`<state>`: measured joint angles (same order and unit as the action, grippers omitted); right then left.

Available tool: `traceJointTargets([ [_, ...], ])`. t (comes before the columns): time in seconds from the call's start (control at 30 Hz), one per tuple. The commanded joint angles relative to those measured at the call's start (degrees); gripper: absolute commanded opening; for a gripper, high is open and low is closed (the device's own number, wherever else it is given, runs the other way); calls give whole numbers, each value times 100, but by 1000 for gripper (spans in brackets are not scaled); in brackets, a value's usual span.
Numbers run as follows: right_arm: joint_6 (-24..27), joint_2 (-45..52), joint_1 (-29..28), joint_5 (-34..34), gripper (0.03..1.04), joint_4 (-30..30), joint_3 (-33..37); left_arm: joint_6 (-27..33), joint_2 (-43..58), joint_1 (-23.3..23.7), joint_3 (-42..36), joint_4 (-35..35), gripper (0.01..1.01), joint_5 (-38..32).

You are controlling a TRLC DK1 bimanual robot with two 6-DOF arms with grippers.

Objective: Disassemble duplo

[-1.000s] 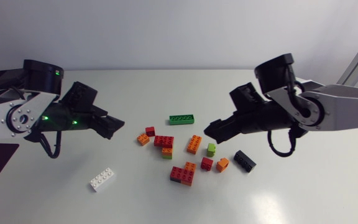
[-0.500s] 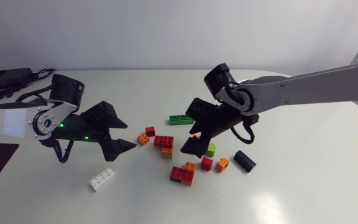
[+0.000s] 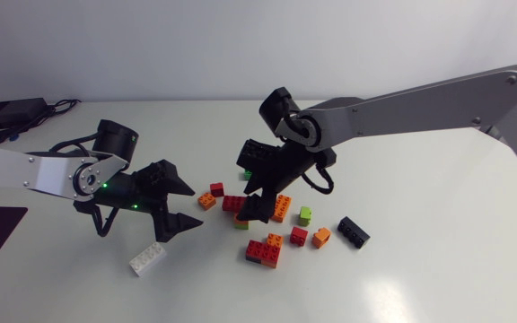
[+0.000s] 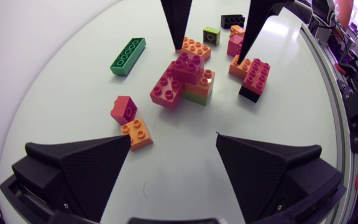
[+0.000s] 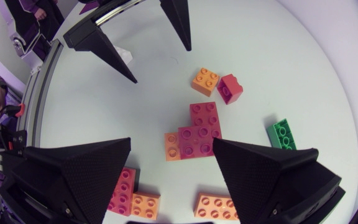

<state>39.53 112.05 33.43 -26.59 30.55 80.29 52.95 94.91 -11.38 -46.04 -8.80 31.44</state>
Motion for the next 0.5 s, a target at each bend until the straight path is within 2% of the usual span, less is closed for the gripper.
traceJointTargets([
  [0.0,231,326,32,49,918,154,197,269,203,-31,-212,1,961,125],
  [0.07,284,449,32,110,911,154,268,321,291,-14,-265,1,959,169],
  [0.2,301,564,6,189,774,154,329,418,414,4,-335,-8,961,196],
  [0.27,319,590,-3,189,670,154,347,462,440,4,-353,-17,959,205],
  [0.4,319,599,-3,154,367,154,408,532,458,4,-379,-26,959,222],
  [0.47,319,634,6,145,326,189,461,541,467,21,-423,-34,959,231],
])
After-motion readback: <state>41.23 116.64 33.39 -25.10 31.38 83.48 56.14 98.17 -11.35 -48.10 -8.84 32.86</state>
